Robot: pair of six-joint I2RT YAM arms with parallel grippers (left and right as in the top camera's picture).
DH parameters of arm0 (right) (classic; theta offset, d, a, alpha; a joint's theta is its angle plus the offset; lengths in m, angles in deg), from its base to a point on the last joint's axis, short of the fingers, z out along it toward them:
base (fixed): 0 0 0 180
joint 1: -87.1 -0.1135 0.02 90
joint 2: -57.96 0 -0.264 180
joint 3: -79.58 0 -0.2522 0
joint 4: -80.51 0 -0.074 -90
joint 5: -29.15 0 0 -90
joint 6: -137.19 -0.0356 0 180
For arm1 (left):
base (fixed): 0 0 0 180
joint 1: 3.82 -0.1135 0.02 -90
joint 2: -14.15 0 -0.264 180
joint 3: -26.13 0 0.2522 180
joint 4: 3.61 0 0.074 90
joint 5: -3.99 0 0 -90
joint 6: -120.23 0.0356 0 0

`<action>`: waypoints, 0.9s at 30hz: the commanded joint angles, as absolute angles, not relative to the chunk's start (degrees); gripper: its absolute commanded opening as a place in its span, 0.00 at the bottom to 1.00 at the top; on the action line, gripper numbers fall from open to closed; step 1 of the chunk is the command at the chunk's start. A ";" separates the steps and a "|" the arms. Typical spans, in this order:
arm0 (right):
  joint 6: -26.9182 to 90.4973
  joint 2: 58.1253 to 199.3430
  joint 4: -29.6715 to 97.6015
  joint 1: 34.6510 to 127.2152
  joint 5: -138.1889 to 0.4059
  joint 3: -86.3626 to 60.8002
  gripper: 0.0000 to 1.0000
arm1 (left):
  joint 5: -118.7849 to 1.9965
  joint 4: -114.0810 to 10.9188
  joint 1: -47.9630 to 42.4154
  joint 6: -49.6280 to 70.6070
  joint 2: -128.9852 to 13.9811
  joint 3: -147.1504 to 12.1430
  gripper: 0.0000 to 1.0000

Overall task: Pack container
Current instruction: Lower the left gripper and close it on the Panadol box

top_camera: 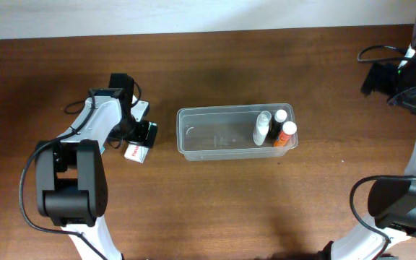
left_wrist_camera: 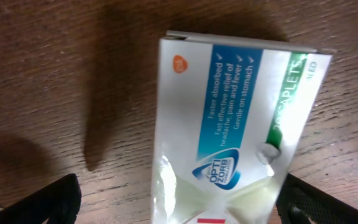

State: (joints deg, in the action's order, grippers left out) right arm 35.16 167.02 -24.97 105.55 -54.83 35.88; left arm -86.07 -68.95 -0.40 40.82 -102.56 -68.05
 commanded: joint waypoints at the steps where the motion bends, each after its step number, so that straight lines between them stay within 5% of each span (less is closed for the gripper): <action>1: 34.67 167.34 -24.93 105.53 -54.13 35.58 0.98 | -87.31 -68.84 -0.56 40.09 -103.19 -69.10 0.99; 27: 34.67 167.34 -24.93 105.53 -54.13 35.58 0.98 | -87.29 -68.36 0.69 40.12 -103.19 -67.42 0.99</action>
